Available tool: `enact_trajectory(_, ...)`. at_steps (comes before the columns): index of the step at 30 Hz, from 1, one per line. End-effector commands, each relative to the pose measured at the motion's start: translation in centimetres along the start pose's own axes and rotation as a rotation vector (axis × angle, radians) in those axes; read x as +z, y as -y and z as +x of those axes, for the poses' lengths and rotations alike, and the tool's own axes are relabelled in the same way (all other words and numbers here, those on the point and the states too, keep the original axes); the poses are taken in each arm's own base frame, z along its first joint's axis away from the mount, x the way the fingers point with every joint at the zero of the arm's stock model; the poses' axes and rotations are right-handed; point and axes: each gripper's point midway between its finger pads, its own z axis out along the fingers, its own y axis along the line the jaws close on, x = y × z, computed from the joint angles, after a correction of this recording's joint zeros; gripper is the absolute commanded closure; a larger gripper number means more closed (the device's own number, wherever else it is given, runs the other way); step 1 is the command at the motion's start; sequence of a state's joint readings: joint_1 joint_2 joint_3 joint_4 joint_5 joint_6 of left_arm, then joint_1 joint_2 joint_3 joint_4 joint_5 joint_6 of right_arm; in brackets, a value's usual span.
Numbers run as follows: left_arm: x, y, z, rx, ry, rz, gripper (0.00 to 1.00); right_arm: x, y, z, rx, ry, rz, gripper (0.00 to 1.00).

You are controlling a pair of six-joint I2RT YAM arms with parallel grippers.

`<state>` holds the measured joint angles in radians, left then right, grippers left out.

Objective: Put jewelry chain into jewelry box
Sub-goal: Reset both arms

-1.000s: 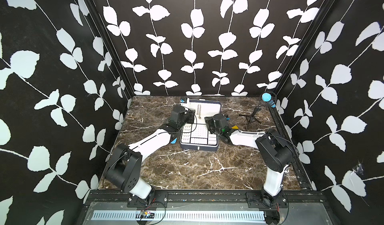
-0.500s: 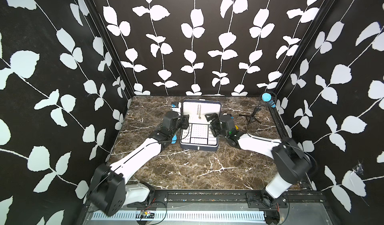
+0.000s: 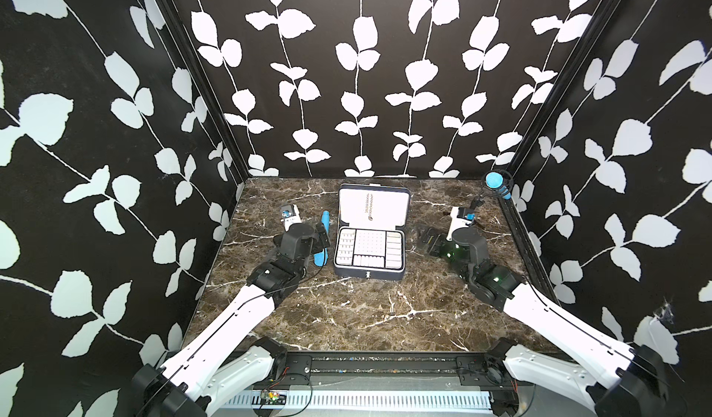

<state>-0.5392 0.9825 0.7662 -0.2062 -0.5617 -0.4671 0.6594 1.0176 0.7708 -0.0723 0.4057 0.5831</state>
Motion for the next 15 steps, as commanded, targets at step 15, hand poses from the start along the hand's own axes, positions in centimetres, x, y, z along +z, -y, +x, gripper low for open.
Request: enact_trajectory(15, 11.5, -5.1, 4.9, 0.508, 0.02, -0.049, 0.01, 4.7, 16.7, 0.5, -0.402, 0.093, 0.362, 0.01)
